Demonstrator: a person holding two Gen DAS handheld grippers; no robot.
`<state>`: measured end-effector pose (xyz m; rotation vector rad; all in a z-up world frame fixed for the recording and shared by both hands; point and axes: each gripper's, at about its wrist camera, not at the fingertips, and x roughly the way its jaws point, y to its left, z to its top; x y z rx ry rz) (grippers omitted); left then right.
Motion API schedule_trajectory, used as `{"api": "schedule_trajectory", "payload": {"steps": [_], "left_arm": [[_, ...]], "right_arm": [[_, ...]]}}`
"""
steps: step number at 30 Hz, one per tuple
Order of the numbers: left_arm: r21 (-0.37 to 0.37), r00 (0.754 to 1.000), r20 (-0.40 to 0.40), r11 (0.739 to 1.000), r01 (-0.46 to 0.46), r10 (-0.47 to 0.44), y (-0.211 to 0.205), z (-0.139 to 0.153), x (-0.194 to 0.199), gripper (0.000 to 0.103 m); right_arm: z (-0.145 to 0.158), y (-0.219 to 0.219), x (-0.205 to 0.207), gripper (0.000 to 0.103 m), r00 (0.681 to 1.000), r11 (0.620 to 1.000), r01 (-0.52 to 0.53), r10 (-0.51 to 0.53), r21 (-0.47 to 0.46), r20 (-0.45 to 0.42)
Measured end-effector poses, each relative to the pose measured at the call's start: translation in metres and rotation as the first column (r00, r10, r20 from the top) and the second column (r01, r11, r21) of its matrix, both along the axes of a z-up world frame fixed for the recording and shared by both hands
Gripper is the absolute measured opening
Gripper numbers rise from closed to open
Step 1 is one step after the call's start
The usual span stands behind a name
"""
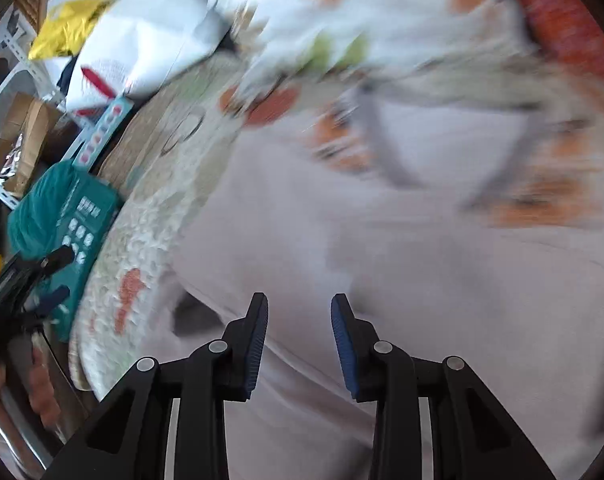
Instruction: Fold small clothes
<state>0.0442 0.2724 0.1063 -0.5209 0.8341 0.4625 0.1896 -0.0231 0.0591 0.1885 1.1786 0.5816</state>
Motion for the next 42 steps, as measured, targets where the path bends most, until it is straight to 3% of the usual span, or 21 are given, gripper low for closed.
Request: {"api": "schedule_trajectory", "payload": {"steps": [2,4,6,11,14,16,20,22,25,26,28,29,30,33,38,42], "left_arm": [[0.008,1.000,0.012,1.000,-0.014,0.014,0.008,0.003,-0.004,0.095],[0.027,0.999,0.017,0.999,-0.035,0.035,0.017,0.005,-0.009,0.095],[0.044,0.998,0.012,0.997,-0.055,0.055,0.025,0.005,-0.012,0.095],[0.028,0.999,0.014,0.999,-0.038,0.037,0.028,0.002,-0.014,0.095],[0.040,1.000,0.012,0.999,0.007,-0.008,0.018,0.003,-0.012,0.095],[0.030,0.998,0.002,0.998,0.057,-0.057,0.009,0.000,-0.010,0.095],[-0.050,0.983,-0.022,0.983,0.179,-0.180,-0.014,-0.014,-0.008,0.095],[-0.095,0.970,-0.041,0.967,0.235,-0.240,-0.029,-0.025,-0.007,0.095],[-0.112,0.947,-0.073,0.946,0.304,-0.313,-0.052,-0.038,-0.010,0.094],[-0.119,0.939,-0.078,0.938,0.326,-0.336,-0.059,-0.042,-0.011,0.092],[-0.142,0.926,-0.092,0.925,0.352,-0.367,-0.069,-0.052,-0.014,0.072],[-0.152,0.923,-0.107,0.923,0.354,-0.371,-0.072,-0.057,-0.017,0.067],[-0.164,0.921,-0.118,0.922,0.351,-0.372,-0.073,-0.062,-0.019,0.063],[-0.226,0.926,-0.118,0.918,0.327,-0.359,-0.071,-0.076,-0.031,0.062],[-0.230,0.924,-0.072,0.908,0.351,-0.375,-0.077,-0.075,-0.061,0.062],[-0.264,0.913,-0.040,0.885,0.383,-0.407,-0.085,-0.075,-0.090,0.062]], "right_arm": [[-0.022,0.037,0.008,0.032,0.995,0.998,-0.036,0.041,0.052,-0.088],[-0.027,0.075,0.009,0.033,0.995,0.996,-0.070,0.073,0.054,-0.065],[-0.026,0.107,0.013,0.042,0.994,0.995,-0.096,0.098,0.042,-0.049],[-0.022,0.140,0.021,0.043,0.986,0.985,-0.164,0.164,-0.053,-0.005],[0.002,0.109,0.010,0.043,0.988,0.988,-0.154,0.154,0.027,0.000],[0.018,0.079,-0.005,0.043,0.989,0.989,-0.144,0.143,0.024,0.028],[0.032,-0.011,-0.037,0.043,0.994,0.994,-0.068,0.075,-0.087,0.077],[0.028,-0.066,-0.051,0.043,0.997,0.984,0.019,-0.005,-0.179,0.077],[0.016,-0.159,-0.076,0.043,0.983,0.957,0.182,-0.181,-0.227,0.026],[0.017,-0.177,-0.082,0.043,0.976,0.951,0.217,-0.218,-0.221,0.023],[0.020,-0.219,-0.110,0.043,0.946,0.922,0.321,-0.322,-0.216,0.031],[0.021,-0.233,-0.121,0.045,0.933,0.911,0.357,-0.357,-0.208,0.037],[0.021,-0.248,-0.135,0.048,0.919,0.900,0.393,-0.393,-0.189,0.036],[0.009,-0.276,-0.164,0.049,0.892,0.888,0.447,-0.452,-0.111,-0.017],[0.001,-0.285,-0.192,0.050,0.881,0.880,0.472,-0.469,0.049,-0.060],[-0.012,-0.285,-0.202,0.050,0.885,0.859,0.463,-0.432,0.219,-0.174]]}}
